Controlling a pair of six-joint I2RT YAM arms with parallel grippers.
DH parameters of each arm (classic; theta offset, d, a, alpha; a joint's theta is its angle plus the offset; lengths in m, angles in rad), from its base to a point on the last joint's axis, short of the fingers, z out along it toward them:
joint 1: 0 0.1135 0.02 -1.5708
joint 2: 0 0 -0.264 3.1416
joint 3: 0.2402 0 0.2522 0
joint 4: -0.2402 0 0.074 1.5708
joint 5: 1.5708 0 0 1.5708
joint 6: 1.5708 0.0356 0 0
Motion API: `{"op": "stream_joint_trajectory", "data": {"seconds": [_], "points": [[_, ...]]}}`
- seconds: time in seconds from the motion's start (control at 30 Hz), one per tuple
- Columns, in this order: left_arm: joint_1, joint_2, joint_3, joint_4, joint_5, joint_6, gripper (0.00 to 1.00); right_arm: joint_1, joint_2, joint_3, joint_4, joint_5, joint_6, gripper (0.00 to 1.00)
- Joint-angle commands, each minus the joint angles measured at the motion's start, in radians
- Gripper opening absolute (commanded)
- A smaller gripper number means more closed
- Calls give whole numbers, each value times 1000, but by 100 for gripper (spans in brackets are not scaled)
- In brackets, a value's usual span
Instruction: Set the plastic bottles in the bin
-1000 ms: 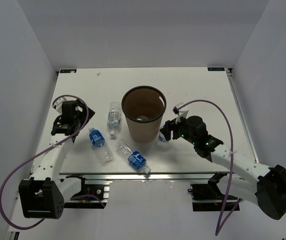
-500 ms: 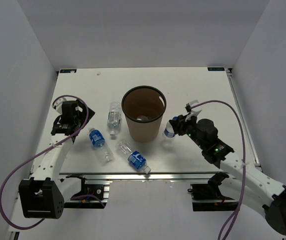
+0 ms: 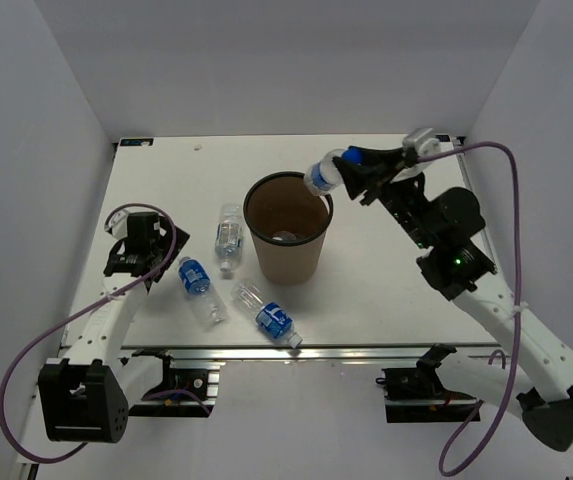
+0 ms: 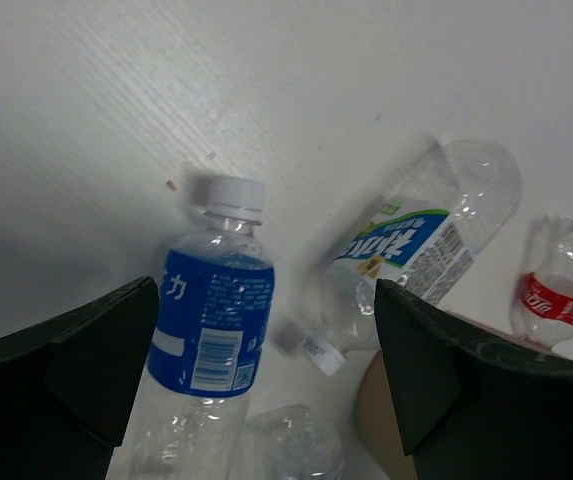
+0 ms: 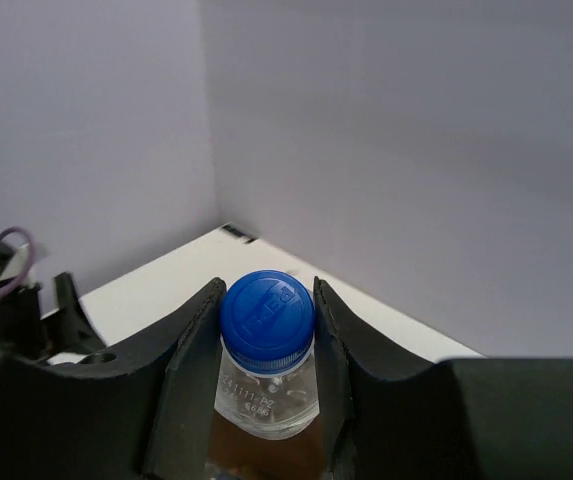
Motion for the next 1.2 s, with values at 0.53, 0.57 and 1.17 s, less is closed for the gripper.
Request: {"op": "stream_joint_trajectory", "data": {"seconds": [0.53, 0.57, 1.17], "points": [[2, 11, -145, -9, 59, -28, 98, -19, 36, 10, -146, 389, 100, 89], [2, 31, -151, -1, 61, -31, 98, -31, 23, 6, -187, 413, 111, 89], [-38, 190, -170, 91, 92, -28, 74, -216, -119, -344, -296, 317, 329, 89]]}}
